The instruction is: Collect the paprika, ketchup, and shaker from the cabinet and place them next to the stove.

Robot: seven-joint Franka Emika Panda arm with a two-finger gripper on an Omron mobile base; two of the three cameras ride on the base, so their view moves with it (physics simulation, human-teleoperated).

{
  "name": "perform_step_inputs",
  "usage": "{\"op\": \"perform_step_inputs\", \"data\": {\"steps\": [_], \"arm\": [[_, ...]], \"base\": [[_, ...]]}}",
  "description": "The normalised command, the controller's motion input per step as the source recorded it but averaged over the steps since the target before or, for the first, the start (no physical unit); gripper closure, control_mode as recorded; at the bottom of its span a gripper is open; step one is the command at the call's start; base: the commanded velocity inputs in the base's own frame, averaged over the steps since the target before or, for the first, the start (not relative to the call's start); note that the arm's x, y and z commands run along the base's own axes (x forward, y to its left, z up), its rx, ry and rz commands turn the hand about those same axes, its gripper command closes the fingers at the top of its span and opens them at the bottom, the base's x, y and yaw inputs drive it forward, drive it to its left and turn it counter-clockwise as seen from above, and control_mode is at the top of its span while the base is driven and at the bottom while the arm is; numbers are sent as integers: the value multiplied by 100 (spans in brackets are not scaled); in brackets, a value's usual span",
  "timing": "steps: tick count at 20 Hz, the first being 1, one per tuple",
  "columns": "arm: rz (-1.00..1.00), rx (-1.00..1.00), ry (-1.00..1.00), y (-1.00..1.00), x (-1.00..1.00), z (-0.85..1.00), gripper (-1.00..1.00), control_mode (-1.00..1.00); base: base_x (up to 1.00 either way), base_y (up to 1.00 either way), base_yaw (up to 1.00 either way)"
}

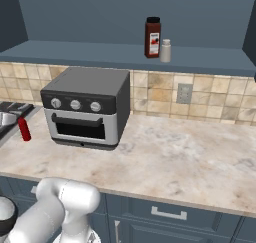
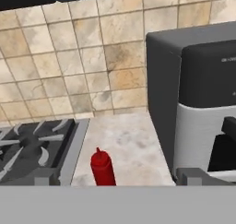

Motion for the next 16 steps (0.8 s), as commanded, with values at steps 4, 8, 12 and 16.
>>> {"op": "perform_step_inputs", "data": {"steps": [4, 8, 12, 16], "arm": [[-3, -11, 11, -48, -17, 11, -100, -100], [0, -11, 0, -64, -24, 0, -100, -100], [0, -4, 2, -65, -42, 21, -100, -100], [0, 0, 8, -56, -56, 60, -100, -100]], "base": [[0, 0, 0], [0, 0, 0], [0, 0, 0], [0, 0, 0]]}}
